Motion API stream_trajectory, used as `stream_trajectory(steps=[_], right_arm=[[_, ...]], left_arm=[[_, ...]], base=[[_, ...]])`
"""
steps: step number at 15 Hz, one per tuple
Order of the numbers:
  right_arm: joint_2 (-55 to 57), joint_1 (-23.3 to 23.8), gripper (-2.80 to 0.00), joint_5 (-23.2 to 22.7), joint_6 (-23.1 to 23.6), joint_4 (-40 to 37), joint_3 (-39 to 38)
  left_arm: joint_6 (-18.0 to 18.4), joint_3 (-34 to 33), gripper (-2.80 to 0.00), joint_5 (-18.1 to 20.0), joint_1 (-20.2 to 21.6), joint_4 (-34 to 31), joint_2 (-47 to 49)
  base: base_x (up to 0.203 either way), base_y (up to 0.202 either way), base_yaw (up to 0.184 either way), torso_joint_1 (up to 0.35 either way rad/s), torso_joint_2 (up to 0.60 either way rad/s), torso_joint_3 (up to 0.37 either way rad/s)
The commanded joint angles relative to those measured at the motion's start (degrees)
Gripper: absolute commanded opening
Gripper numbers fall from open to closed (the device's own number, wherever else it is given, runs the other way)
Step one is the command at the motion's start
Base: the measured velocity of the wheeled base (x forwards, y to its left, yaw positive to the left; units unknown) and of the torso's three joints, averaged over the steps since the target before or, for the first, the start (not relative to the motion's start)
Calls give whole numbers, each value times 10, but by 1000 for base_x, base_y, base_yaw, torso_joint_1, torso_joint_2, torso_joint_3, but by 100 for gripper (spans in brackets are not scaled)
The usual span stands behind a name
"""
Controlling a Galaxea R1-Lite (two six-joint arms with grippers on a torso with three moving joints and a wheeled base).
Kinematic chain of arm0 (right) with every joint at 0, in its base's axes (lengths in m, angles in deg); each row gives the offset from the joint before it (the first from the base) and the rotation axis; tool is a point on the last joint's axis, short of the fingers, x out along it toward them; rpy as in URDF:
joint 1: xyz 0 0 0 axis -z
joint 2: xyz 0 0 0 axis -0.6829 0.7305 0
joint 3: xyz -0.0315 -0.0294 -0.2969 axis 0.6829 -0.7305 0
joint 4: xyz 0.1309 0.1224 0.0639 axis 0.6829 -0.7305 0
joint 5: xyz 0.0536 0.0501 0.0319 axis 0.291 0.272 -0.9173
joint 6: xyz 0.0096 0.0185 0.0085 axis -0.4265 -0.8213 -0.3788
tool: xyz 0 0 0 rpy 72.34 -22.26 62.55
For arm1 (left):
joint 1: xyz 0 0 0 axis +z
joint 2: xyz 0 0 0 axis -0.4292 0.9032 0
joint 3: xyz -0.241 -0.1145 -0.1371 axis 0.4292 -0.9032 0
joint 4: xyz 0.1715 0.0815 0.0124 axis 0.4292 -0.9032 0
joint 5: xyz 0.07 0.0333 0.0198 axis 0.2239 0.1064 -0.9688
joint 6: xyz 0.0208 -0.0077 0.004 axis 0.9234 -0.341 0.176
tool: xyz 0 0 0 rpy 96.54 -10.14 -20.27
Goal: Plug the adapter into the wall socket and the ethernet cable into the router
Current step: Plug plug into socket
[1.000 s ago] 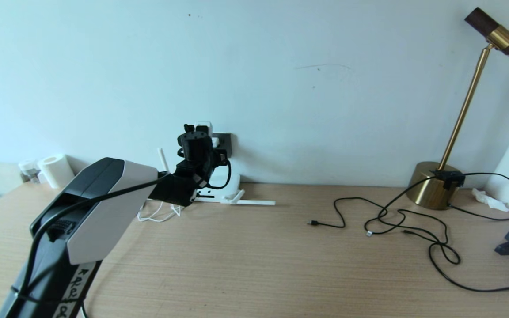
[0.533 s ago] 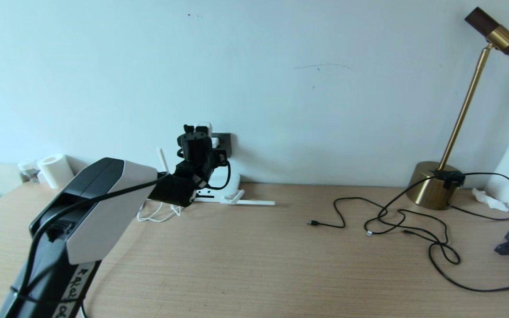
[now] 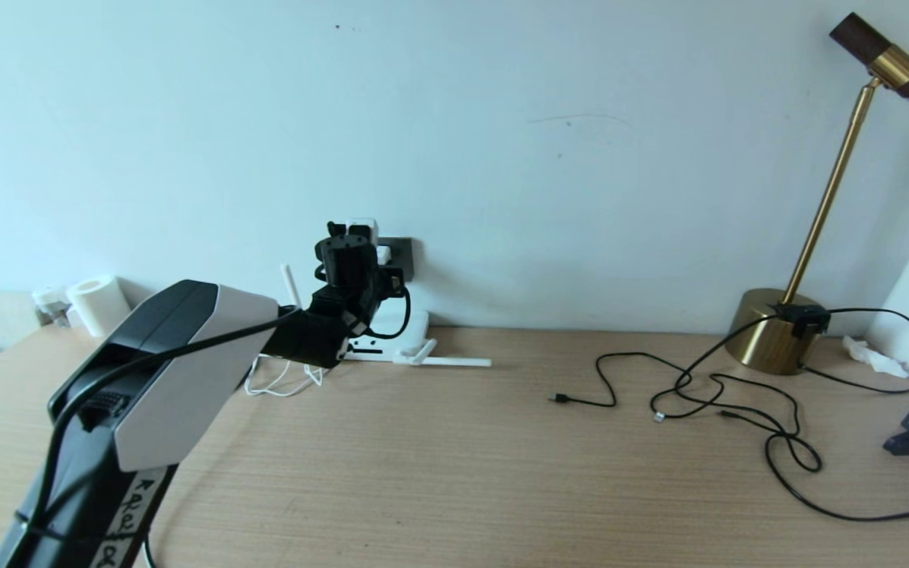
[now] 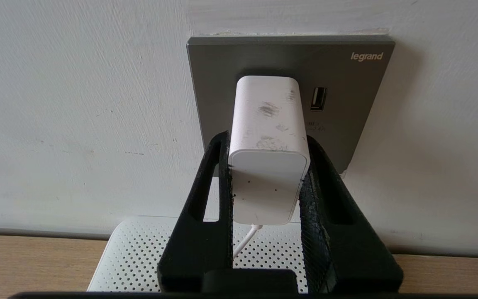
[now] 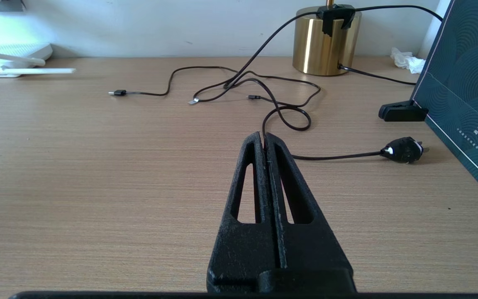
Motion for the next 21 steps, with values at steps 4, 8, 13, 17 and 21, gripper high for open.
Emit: stream_trajectory(steps=[4, 8, 13, 17, 21], right_arm=[[0, 0, -280, 0, 0, 0, -6], [0, 0, -280, 0, 0, 0, -6], [0, 0, -280, 0, 0, 0, -6], [0, 0, -280, 0, 0, 0, -6], [0, 0, -280, 0, 0, 0, -6]], left_arm=[[1, 1, -280, -2, 0, 2, -8], [1, 0, -280, -2, 0, 2, -14], [1, 1, -280, -2, -3, 2, -15], [1, 1, -280, -2, -6, 2, -14], [2, 1, -280, -2, -6, 1, -14]], base=[[0, 0, 0, 0, 0, 0], [0, 0, 0, 0, 0, 0], [0, 0, 0, 0, 0, 0], [0, 0, 0, 0, 0, 0], [0, 0, 0, 0, 0, 0]])
